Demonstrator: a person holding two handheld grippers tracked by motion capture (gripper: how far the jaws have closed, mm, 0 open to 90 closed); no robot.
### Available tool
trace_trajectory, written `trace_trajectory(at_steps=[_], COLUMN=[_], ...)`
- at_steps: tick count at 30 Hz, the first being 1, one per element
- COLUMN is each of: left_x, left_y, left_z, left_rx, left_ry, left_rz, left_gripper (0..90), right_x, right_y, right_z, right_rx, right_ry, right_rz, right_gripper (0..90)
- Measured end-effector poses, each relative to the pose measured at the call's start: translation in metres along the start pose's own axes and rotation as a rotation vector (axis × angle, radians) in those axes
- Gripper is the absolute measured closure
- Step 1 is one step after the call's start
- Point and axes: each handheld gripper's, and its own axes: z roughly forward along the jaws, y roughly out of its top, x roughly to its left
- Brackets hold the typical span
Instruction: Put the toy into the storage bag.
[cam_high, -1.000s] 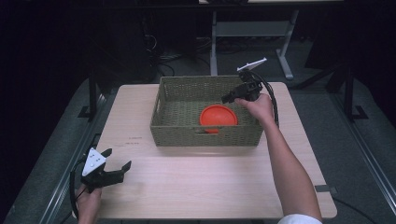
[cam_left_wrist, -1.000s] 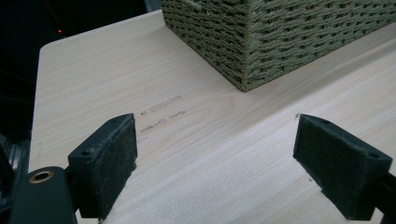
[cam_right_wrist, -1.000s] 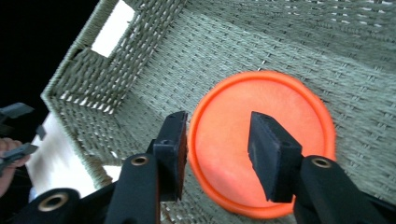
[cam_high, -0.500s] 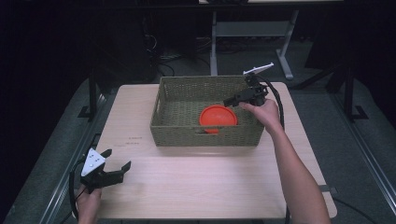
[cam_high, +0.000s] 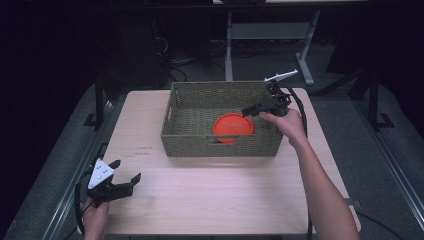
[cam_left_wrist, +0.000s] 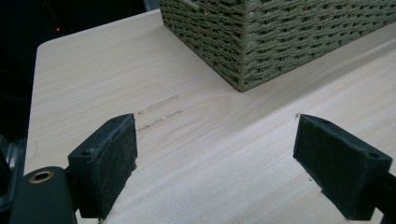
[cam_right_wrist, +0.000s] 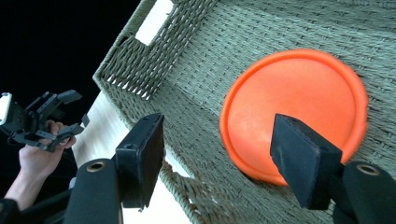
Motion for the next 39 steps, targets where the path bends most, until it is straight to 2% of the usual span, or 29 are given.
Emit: trace_trajectory(at_steps=[18, 23, 31, 39], left_x=[0.0, 0.0, 0.0, 0.0], left_y=[0.0, 0.0, 0.0, 0.0], left_z=[-0.001, -0.001, -0.001, -0.001], left_rx=[0.001, 0.0, 0.001, -0.001], left_ry=[0.003, 0.004, 0.005, 0.003], left_rz=[-0.003, -0.002, -0.001, 0.0], left_gripper=[13.0, 13.0, 13.0, 13.0], right_x=[0.011, 0.015, 0.022, 0.024], right_y=[-0.006, -0.008, -0.011, -0.023], right_z=[-0.018, -0.021, -0.032, -0.042], right_rx=[-0.029, -0.022, -0.046, -0.067], right_ry=[0.019, 0.013, 0.029, 0.03], right_rz=[-0.022, -0.037, -0.058, -0.07], right_gripper=[30.5, 29.4, 28.4, 26.6])
